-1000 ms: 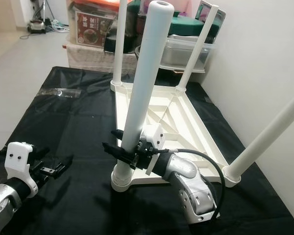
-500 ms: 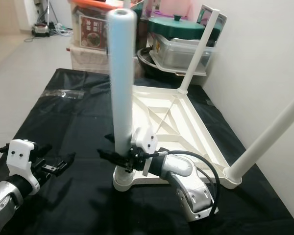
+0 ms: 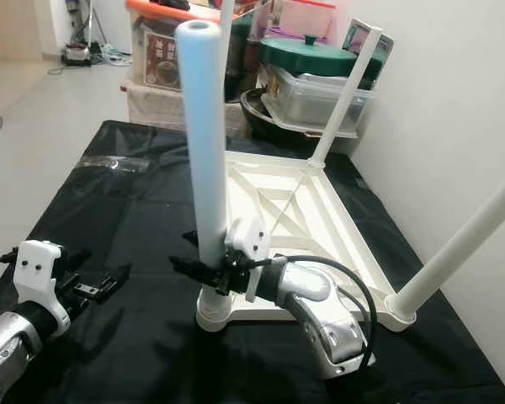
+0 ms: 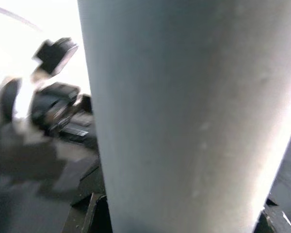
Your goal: Building children table
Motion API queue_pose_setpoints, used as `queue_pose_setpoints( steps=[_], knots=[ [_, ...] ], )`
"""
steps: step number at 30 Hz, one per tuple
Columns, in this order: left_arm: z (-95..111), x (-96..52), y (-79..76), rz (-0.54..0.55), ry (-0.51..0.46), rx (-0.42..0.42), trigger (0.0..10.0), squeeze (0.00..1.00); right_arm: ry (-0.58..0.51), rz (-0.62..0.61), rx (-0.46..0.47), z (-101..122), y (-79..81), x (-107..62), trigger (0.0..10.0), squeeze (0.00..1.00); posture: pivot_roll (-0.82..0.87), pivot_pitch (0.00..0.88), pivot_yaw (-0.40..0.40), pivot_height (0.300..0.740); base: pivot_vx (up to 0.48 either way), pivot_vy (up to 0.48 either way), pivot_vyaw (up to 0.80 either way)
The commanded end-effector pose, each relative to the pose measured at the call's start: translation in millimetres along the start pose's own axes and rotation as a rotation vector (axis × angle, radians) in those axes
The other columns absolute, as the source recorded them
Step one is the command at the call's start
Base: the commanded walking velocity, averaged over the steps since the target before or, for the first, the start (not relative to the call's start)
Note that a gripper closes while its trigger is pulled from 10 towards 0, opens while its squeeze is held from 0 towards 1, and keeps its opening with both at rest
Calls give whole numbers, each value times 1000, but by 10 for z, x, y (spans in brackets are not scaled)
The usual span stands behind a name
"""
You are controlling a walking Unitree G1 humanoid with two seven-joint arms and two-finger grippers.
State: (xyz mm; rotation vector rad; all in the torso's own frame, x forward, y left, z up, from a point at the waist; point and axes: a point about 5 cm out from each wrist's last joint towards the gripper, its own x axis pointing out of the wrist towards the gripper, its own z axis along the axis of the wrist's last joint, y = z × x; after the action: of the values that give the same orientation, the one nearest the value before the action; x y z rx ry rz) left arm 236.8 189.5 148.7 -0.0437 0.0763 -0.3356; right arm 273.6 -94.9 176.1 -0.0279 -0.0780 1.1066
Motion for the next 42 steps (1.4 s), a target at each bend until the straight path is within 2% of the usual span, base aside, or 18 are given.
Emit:
queue_pose_setpoints(
  steps=[1,2,3,4,5,6,8,10,11,12,14,16,20,25,29,34,40,42],
  knots=[
    [-64,13,-31,-10,22,-15,10000,0,78,-53,133,-251,21,6,10000,0,125,0,-176,740,0,0,0],
    [-64,13,-32,-10,21,-15,10000,0,88,-181,158,-288,-68,19,10000,0,124,0,-176,740,0,0,0],
    [-64,13,-32,-10,21,-15,10000,0,88,-181,158,-288,-68,19,10000,0,124,0,-176,740,0,0,0],
    [-66,12,-33,-8,21,-14,10000,0,113,-343,178,-343,-181,20,10000,0,124,0,-176,740,0,0,0],
    [-66,12,-33,-8,21,-14,10000,0,113,-343,178,-343,-181,20,10000,0,124,0,-176,740,0,0,0],
    [-68,11,-35,-5,21,-12,10000,0,127,-573,235,-405,-335,-28,10000,0,126,0,-181,740,0,0,0],
    [-68,11,-35,-5,21,-12,10000,0,127,-573,235,-405,-335,-28,10000,0,126,0,-181,740,0,0,0],
    [-68,4,-31,5,15,-9,10000,0,140,-1007,328,-534,-531,-260,10000,0,130,0,-173,740,0,0,0],
    [-68,4,-31,5,15,-9,10000,0,140,-1007,328,-534,-531,-260,10000,0,130,0,-173,740,0,0,0],
    [-66,-2,-24,8,15,-7,10000,0,126,-1156,354,-563,-555,-385,10000,0,130,0,-168,740,0,0,0],
    [-66,-2,-24,8,15,-7,10000,0,126,-1156,354,-563,-555,-385,10000,0,130,0,-168,740,0,0,0],
    [-59,8,22,13,18,0,10000,0,14,-1324,306,-438,-551,-589,10000,0,115,0,-144,740,0,0,0],
    [-54,42,55,15,18,6,10000,0,-64,-1380,208,-258,-549,-673,10000,0,110,0,-138,740,0,0,0],
    [-43,86,45,15,12,6,10000,0,-101,-1310,127,-119,-494,-526,10000,0,113,0,-140,740,0,0,0],
    [-39,84,44,18,10,5,10000,0,-107,-1286,129,-108,-486,-469,10000,0,113,0,-140,740,0,0,0],
    [-32,56,29,11,4,5,10000,0,-120,-1120,203,-103,-418,-226,10000,0,113,0,-140,740,0,0,0],
    [-27,60,17,2,-4,-3,10000,0,-109,-1061,229,-120,-400,-171,10000,0,123,0,-144,740,0,0,0],
    [-22,60,8,-7,-4,-13,10000,0,-84,-983,249,-141,-369,-121,10000,0,122,0,-143,740,-379,0,0]
  ],
)
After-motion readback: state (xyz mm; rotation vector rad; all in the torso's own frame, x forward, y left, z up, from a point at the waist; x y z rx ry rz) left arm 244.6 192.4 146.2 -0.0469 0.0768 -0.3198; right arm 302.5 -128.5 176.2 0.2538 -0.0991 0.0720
